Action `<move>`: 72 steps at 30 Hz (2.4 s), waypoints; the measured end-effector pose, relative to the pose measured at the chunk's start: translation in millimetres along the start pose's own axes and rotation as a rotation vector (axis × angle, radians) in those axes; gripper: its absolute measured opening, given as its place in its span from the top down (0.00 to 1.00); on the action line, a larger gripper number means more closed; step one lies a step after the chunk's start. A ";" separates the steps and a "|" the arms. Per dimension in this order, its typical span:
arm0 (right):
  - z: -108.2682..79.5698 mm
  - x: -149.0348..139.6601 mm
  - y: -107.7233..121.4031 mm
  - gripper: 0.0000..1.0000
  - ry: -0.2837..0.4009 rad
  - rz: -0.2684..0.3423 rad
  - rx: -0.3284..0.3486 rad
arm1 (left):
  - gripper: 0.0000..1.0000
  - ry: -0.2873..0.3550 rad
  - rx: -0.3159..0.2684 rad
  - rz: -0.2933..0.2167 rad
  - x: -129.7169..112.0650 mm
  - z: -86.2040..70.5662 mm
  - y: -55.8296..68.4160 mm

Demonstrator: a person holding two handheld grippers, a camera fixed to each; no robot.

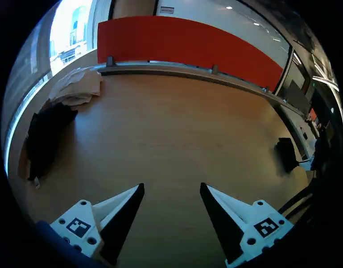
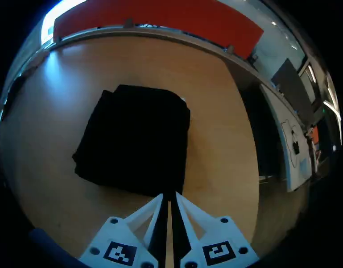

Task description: Fold towel

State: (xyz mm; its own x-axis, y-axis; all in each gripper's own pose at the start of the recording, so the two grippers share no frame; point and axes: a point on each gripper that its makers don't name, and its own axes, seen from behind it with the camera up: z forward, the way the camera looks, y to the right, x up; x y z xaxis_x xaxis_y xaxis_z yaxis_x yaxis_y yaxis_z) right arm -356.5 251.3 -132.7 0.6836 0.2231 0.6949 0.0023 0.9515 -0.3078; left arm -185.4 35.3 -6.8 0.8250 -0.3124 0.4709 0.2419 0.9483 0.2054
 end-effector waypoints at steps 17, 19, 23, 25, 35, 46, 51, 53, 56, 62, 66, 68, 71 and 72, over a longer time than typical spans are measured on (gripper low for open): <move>6.8 -6.4 -1.4 0.86 -0.021 0.015 -0.024 | 0.07 0.003 0.016 -0.003 -1.5 -3.1 -5.1; 5.2 -7.5 -2.9 0.84 -0.019 0.010 -0.021 | 0.07 0.004 0.016 -0.003 -1.2 -3.1 -5.2; 1.0 -8.8 -6.4 0.74 -0.010 0.005 -0.015 | 0.07 0.004 0.015 -0.007 -1.1 -3.1 -5.5; -1.3 -8.6 -7.7 0.60 -0.005 0.004 -0.015 | 0.07 0.005 0.014 -0.010 -1.1 -3.2 -5.5; -10.5 -3.8 -10.8 0.16 0.020 -0.003 -0.031 | 0.07 0.010 0.008 -0.010 0.0 -4.5 -5.4; -28.5 19.6 -17.8 0.14 0.100 0.018 -0.051 | 0.08 0.022 0.003 -0.014 -0.7 -6.7 -8.7; -41.7 39.4 -25.8 0.14 0.175 0.036 -0.055 | 0.07 0.034 -0.004 -0.016 1.8 -7.5 -9.0; -48.0 47.8 -27.6 0.15 0.207 0.042 -0.064 | 0.07 0.037 -0.007 -0.017 3.1 -7.8 -9.1; -57.9 61.7 -30.4 0.15 0.260 0.056 -0.075 | 0.07 0.046 -0.010 -0.015 5.8 -8.2 -9.3; -80.8 95.3 -37.6 0.15 0.388 0.108 -0.083 | 0.07 0.065 -0.014 -0.014 11.4 -9.4 -10.2; -98.1 116.9 -38.5 0.15 0.487 0.142 -0.108 | 0.07 0.079 -0.016 -0.015 15.8 -10.2 -10.8; -104.8 124.8 -38.6 0.14 0.524 0.157 -0.123 | 0.07 0.087 -0.016 -0.016 17.8 -10.6 -11.3; -111.9 133.5 -40.7 0.14 0.565 0.176 -0.135 | 0.07 0.097 -0.015 -0.016 20.3 -11.1 -11.8; -113.6 135.8 -41.7 0.14 0.575 0.181 -0.138 | 0.07 0.100 -0.015 -0.015 21.1 -11.3 -11.9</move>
State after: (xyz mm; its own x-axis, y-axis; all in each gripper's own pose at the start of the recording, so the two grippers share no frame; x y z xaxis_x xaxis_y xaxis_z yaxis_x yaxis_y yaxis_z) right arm -180.8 217.8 -99.3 0.9659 0.1918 0.1738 -0.0825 0.8646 -0.4957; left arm -165.1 18.1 -9.0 0.8677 -0.3205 0.3799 0.2618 0.9444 0.1988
